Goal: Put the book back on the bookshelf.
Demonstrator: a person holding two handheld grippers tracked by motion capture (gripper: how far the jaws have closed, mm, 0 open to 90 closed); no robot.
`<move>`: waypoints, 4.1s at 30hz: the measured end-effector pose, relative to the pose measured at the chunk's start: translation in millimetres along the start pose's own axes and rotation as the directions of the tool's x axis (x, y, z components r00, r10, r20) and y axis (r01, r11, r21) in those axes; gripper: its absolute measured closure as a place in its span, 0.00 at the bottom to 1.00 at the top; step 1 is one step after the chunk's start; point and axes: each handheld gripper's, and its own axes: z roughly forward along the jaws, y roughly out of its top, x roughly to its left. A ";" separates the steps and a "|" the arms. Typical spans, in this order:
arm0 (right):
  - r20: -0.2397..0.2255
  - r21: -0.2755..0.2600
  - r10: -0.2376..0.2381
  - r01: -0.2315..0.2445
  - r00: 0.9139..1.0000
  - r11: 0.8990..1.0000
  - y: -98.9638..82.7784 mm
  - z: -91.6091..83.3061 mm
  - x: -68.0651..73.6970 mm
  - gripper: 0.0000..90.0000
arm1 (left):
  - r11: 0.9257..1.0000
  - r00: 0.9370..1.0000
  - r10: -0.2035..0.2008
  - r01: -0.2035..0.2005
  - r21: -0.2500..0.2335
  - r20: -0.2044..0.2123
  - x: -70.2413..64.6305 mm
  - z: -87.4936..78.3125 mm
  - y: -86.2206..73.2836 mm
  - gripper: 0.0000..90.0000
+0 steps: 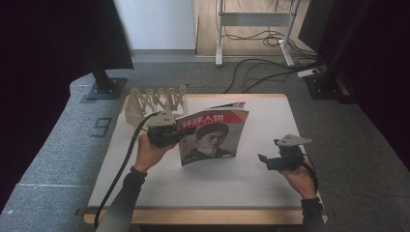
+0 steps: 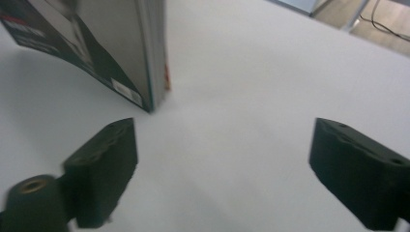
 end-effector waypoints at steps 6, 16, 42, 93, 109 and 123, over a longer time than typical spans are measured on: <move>0.024 0.019 0.052 -0.052 0.998 0.998 -27.1 11.2 3.7 0.00 | 1.000 0.999 -0.030 0.031 0.004 -0.041 3.4 -20.0 -4.1 0.97; 0.022 0.063 0.086 -0.088 0.996 0.994 -53.4 21.3 4.5 0.00 | 0.996 0.990 -0.089 0.090 0.005 -0.113 8.4 -54.3 -12.0 0.97; 0.000 0.166 0.059 -0.058 0.998 0.984 -60.0 35.1 4.6 0.00 | 0.983 0.932 -0.181 0.184 -0.022 -0.315 38.0 -127.7 -20.3 0.97; -0.005 0.168 0.061 -0.059 0.998 0.984 -60.1 35.0 4.0 0.00 | 0.993 0.976 -0.100 0.111 0.049 -0.193 25.0 -41.7 -29.9 0.80; -0.004 0.165 0.058 -0.057 0.998 0.985 -60.3 34.9 4.4 0.01 | 0.989 0.976 -0.103 0.122 0.087 -0.193 1.4 -39.1 -69.6 0.69; -0.004 0.165 0.060 -0.058 0.998 0.985 -60.3 34.9 4.4 0.01 | 0.984 0.957 -0.086 0.125 0.125 -0.276 -4.3 -31.6 -78.7 0.96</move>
